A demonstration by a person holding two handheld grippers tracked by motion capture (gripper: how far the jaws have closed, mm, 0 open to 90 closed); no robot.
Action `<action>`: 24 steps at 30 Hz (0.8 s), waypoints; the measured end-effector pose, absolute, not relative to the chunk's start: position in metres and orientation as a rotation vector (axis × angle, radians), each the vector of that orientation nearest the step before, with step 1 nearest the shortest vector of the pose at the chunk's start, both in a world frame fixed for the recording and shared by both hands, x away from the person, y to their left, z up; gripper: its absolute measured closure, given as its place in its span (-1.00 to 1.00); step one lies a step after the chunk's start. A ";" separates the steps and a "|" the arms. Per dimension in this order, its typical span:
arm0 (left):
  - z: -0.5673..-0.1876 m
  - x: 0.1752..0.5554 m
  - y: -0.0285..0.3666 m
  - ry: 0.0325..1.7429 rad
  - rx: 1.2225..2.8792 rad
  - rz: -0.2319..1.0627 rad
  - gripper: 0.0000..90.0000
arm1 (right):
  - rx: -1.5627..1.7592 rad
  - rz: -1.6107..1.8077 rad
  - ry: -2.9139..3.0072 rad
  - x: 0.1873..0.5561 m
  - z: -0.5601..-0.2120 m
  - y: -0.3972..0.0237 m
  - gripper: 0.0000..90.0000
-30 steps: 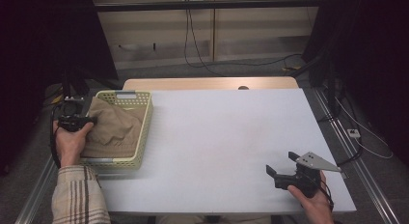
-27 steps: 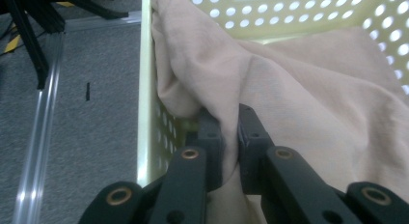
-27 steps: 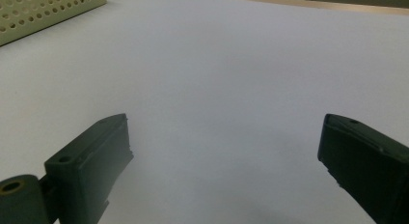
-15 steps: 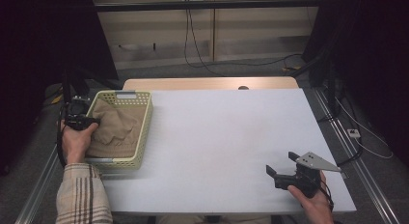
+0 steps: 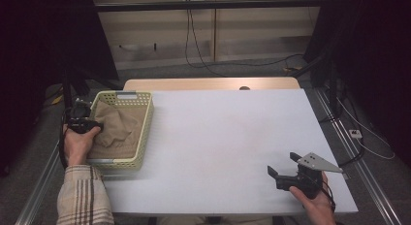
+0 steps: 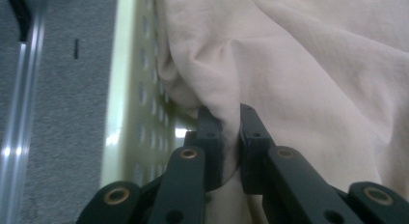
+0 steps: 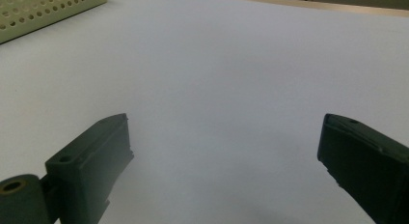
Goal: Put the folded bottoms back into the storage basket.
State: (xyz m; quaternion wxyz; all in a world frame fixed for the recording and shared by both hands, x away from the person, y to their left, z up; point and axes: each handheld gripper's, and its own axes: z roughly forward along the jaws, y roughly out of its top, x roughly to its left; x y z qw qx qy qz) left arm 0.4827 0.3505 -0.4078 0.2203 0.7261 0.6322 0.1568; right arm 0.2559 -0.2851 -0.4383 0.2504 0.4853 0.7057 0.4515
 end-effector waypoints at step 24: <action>-0.370 0.465 0.341 1.483 1.825 0.588 -0.06 | 1.332 1.231 1.919 0.255 -0.438 -0.285 -0.89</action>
